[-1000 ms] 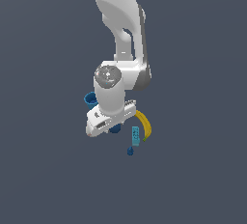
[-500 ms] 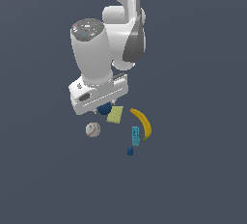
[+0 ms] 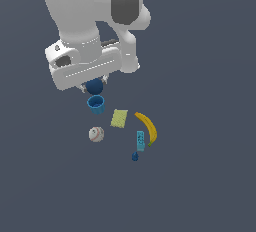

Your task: Pick up a designated object from a clutter of objects.

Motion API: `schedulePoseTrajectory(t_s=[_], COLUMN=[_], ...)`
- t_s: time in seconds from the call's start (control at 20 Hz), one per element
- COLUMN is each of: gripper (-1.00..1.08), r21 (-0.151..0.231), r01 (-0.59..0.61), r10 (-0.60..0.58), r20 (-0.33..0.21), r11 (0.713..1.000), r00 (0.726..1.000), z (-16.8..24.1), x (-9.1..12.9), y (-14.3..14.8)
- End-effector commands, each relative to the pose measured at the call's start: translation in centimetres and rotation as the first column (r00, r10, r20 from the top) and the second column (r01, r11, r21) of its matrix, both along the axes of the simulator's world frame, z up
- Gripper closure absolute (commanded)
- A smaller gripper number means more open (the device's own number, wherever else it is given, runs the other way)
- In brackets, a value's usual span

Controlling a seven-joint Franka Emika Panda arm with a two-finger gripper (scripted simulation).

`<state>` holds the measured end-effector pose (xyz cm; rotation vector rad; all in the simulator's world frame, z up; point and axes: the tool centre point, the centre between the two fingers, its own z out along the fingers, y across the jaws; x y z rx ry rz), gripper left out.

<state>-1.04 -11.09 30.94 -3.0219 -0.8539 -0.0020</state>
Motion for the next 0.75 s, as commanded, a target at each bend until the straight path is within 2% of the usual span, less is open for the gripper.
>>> schedulePoseTrajectory(t_s=[0.0,0.35,0.7], gripper=[1.08,1.08,1.08], r21=[0.000,-0.001,-0.002], r01=[-0.001,0.000,0.000], r10=[0.001,0.000,0.000], r20=[0.000,-0.001,-0.001], r11=[1.000,1.000,1.000], r00=[1.000,1.000,1.000], z=[2.1,5.9,7.0], x=[-0.6,-1.6,-1.7], y=[-0.7,-2.1,-2.6])
